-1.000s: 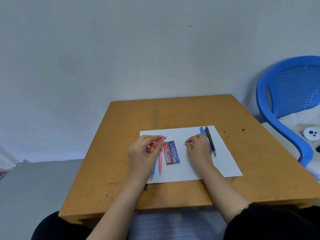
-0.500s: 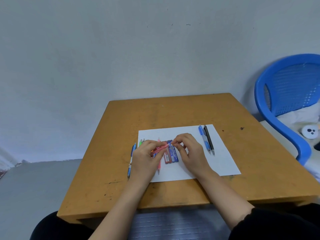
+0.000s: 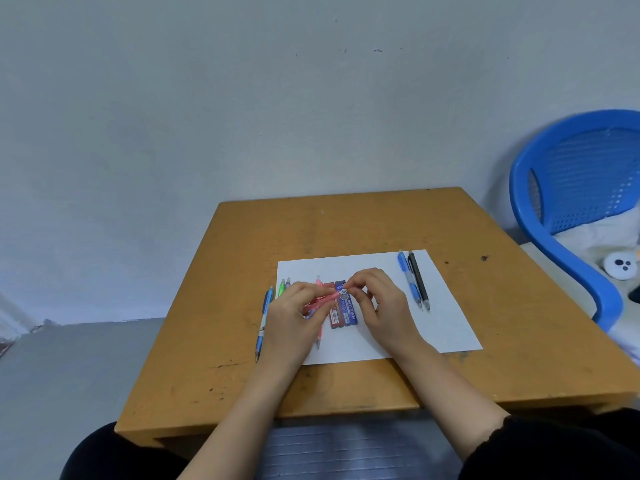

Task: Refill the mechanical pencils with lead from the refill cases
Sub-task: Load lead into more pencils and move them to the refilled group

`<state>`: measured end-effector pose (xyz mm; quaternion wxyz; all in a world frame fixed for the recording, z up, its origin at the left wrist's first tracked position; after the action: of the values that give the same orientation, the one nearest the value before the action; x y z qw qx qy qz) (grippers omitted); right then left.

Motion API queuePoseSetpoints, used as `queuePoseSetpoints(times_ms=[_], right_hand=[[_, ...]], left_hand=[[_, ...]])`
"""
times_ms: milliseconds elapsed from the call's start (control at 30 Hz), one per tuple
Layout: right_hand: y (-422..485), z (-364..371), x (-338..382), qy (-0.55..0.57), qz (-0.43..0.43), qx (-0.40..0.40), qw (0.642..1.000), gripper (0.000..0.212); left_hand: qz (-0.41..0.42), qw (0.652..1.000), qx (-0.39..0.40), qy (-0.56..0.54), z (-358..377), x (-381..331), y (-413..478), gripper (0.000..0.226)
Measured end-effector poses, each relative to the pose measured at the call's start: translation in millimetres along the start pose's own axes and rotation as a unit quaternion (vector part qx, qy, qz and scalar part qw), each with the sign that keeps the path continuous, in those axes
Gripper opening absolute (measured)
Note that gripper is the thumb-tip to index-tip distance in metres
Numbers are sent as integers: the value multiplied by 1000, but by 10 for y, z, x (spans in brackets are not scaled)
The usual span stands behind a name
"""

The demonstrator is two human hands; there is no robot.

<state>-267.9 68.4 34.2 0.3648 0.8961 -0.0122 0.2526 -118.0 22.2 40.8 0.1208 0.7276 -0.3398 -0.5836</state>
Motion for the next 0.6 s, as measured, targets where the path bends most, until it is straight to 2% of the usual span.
queuePoseSetpoints(times_ms=[367, 600], right_hand=[[-14, -44, 71, -21, -25, -18, 999, 24], [-19, -110, 112, -64, -52, -54, 995, 22]], left_hand=[[44, 998, -4, 32, -8, -91, -1, 17], [79, 994, -1, 69, 18, -128, 2, 13]])
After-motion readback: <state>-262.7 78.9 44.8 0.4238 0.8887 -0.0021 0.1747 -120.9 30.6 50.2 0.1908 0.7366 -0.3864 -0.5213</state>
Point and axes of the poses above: each hand's wrist, its own y-axis towards the middle knuckle, its own z-axis out of the palm, x = y × z, the point moved 9 cm from there along y, towards the middle knuckle, and after that the axes turned 12 degrees about -y, right-handed, at the moved point
